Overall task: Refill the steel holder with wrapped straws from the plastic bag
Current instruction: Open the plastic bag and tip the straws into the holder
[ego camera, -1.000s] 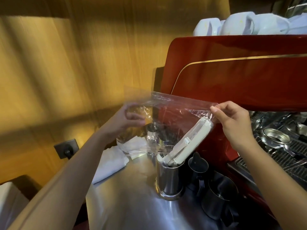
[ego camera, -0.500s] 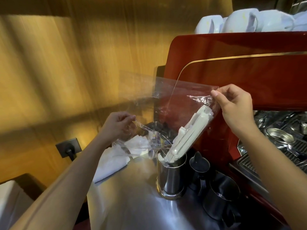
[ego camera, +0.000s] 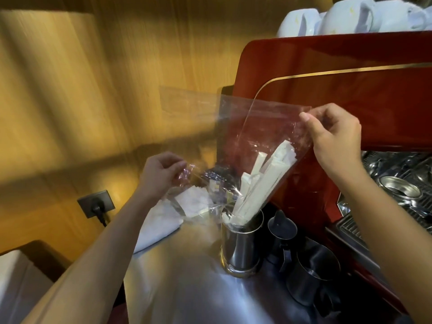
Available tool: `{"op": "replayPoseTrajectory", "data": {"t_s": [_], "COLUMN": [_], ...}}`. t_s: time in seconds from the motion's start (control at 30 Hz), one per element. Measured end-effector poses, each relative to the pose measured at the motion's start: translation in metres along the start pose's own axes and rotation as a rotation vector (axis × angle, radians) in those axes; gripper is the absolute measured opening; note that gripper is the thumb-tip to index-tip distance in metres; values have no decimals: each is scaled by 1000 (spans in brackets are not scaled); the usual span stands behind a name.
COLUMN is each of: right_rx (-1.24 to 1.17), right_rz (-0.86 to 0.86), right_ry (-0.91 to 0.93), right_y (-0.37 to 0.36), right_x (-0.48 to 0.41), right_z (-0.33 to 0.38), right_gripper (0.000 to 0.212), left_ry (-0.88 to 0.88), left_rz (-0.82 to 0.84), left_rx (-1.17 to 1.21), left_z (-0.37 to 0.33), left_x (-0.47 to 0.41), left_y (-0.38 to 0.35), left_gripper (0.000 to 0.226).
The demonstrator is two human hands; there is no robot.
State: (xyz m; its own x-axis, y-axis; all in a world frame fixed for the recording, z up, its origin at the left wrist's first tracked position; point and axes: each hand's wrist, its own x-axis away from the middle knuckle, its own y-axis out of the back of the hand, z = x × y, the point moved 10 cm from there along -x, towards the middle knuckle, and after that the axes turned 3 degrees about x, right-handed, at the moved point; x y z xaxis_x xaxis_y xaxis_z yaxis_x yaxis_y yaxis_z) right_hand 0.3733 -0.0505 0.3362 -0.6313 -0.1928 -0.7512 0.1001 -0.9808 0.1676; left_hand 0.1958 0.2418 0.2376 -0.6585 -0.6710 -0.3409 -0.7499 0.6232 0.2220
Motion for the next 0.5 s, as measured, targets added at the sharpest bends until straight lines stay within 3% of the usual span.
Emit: {"op": "replayPoseTrajectory", "data": {"t_s": [0.1, 0.27, 0.37, 0.5], "right_rx": [41, 48, 50, 41], "right_rz": [15, 37, 38, 46], "right_ry": [5, -31, -15, 12], "right_y": [-2, -2, -4, -8], "right_x": [-7, -6, -5, -5], "right_z": [-1, -12, -9, -1], "right_gripper": [15, 16, 16, 14], "left_ry": [19, 1, -51, 3], "left_rz": [98, 63, -1, 6], "left_rx": [-98, -71, -195, -179], "left_z": [2, 8, 5, 12], "left_x": [0, 2, -2, -3], "left_y": [-12, -10, -6, -11], "left_gripper": [16, 21, 21, 10]}}
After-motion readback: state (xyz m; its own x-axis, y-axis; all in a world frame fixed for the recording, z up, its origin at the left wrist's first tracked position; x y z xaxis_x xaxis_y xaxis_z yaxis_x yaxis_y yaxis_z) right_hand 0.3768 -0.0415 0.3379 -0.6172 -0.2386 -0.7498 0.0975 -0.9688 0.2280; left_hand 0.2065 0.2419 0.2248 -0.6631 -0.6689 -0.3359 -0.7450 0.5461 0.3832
